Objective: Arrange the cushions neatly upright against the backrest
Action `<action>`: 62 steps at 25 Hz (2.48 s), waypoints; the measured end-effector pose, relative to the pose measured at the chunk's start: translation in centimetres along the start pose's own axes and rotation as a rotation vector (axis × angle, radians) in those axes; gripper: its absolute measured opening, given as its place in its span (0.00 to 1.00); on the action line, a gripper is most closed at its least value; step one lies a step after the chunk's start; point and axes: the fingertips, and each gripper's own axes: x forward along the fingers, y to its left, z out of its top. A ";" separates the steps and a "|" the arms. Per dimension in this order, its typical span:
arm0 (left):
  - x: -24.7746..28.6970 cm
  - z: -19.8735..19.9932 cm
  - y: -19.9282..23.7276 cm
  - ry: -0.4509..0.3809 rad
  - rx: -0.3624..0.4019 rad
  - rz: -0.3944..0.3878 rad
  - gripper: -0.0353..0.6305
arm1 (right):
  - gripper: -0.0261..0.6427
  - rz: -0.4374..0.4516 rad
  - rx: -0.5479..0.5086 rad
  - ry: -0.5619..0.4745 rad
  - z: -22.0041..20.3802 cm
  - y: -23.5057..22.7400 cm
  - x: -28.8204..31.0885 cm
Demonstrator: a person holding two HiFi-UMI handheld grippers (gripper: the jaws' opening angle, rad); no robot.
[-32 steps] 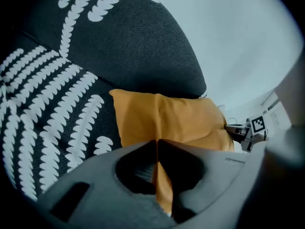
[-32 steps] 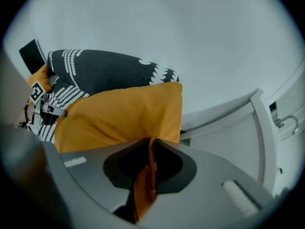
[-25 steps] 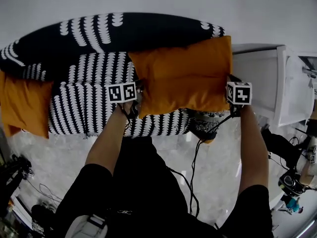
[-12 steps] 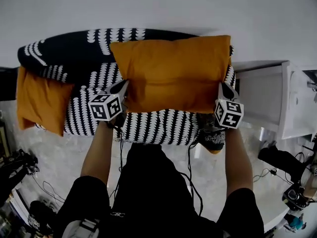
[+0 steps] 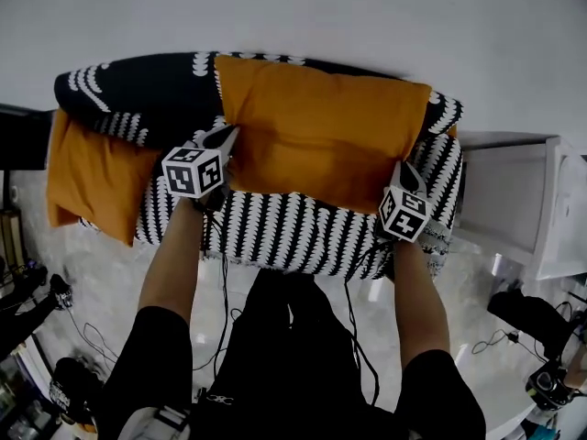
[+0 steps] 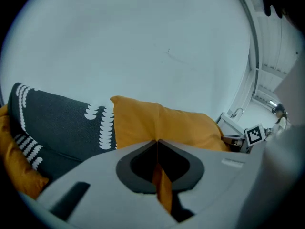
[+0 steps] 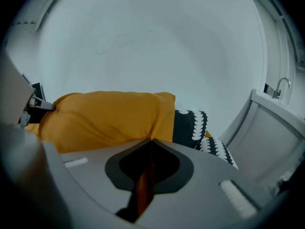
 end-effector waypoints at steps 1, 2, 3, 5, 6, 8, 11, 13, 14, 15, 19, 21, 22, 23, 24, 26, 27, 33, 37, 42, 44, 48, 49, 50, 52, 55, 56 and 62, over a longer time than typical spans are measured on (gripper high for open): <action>0.4 -0.2 0.3 0.010 0.009 -0.004 0.07 | 0.06 -0.007 0.009 0.012 -0.7 0.1 0.4; 0.8 -0.7 0.5 0.022 0.012 -0.008 0.07 | 0.06 -0.009 0.014 0.026 -1.4 0.2 0.8; 1.2 -1.4 0.9 0.035 0.011 -0.011 0.07 | 0.06 -0.009 0.013 0.041 -2.2 0.3 1.3; 1.7 -3.2 1.8 0.060 -0.002 -0.010 0.07 | 0.06 -0.001 0.000 0.078 -3.8 0.8 2.4; 1.9 -4.2 2.3 0.071 -0.014 -0.009 0.07 | 0.06 0.005 -0.008 0.099 -4.7 1.1 2.9; 2.4 -6.2 3.2 0.086 -0.040 -0.013 0.07 | 0.06 0.013 -0.030 0.141 -6.4 1.5 3.9; 3.7 -8.6 4.2 0.111 -0.047 -0.019 0.08 | 0.06 0.011 -0.079 0.191 -8.6 1.6 5.4; 4.2 -10.2 4.9 0.135 -0.037 -0.006 0.08 | 0.07 0.010 -0.083 0.218 -9.8 1.6 6.4; 4.4 -11.0 5.1 0.148 -0.031 0.004 0.08 | 0.07 0.007 -0.078 0.229 -10.5 1.5 6.8; 4.6 -11.9 5.2 0.161 -0.023 0.016 0.08 | 0.07 0.002 -0.073 0.238 -11.1 1.3 7.1; 5.2 -13.8 4.8 0.151 0.008 0.049 0.08 | 0.08 -0.018 -0.060 0.245 -12.4 0.1 7.5; 4.9 -13.8 5.0 0.117 -0.018 0.058 0.11 | 0.10 -0.022 -0.047 0.237 -12.4 0.0 7.5; 4.7 -13.7 5.4 0.106 -0.031 0.069 0.14 | 0.11 -0.022 -0.035 0.235 -12.4 0.1 7.6; 4.6 -13.6 5.9 0.102 -0.039 0.085 0.17 | 0.12 -0.023 -0.020 0.233 -12.4 0.2 7.6; 4.5 -13.6 6.3 0.102 -0.039 0.107 0.21 | 0.15 -0.027 -0.004 0.230 -12.3 0.1 7.6; 4.2 -13.5 6.8 0.107 -0.018 0.157 0.29 | 0.22 -0.044 0.018 0.220 -12.3 -0.4 7.0; 3.9 -13.4 6.9 0.105 -0.003 0.178 0.33 | 0.23 -0.051 0.026 0.217 -12.2 -0.6 6.4; 0.0 -11.9 4.5 0.132 0.102 0.274 0.06 | 0.05 -0.053 0.003 0.188 -10.4 0.2 1.5; -1.8 -9.7 0.5 0.152 0.100 0.270 0.07 | 0.05 0.024 -0.049 0.131 -7.1 2.9 -2.1; -4.4 -4.4 -5.8 0.106 0.128 0.241 0.07 | 0.05 0.132 -0.008 0.047 -1.5 6.4 -7.0; -5.6 -1.7 -8.4 0.050 0.132 0.228 0.07 | 0.05 0.139 0.020 0.013 0.9 7.0 -8.9; -9.2 2.7 -13.8 -0.051 0.133 0.200 0.07 | 0.05 0.157 0.056 -0.044 4.8 8.2 -13.8; -10.1 3.9 -15.0 -0.080 0.138 0.193 0.07 | 0.05 0.167 0.058 -0.064 6.0 8.6 -14.9; -11.0 5.1 -16.1 -0.107 0.146 0.184 0.07 | 0.05 0.179 0.056 -0.088 7.3 9.2 -16.0; -12.9 7.2 -18.4 -0.151 0.167 0.163 0.07 | 0.05 0.205 0.052 -0.144 10.0 10.4 -18.2; -16.0 9.8 -21.5 -0.214 0.202 0.135 0.07 | 0.05 0.248 0.054 -0.229 13.9 11.9 -21.7; -17.0 10.7 -22.4 -0.234 0.215 0.129 0.07 | 0.05 0.259 0.051 -0.256 15.2 12.4 -22.8; -21.2 13.9 -26.9 -0.297 0.262 0.097 0.07 | 0.05 0.290 0.016 -0.388 20.9 14.2 -29.1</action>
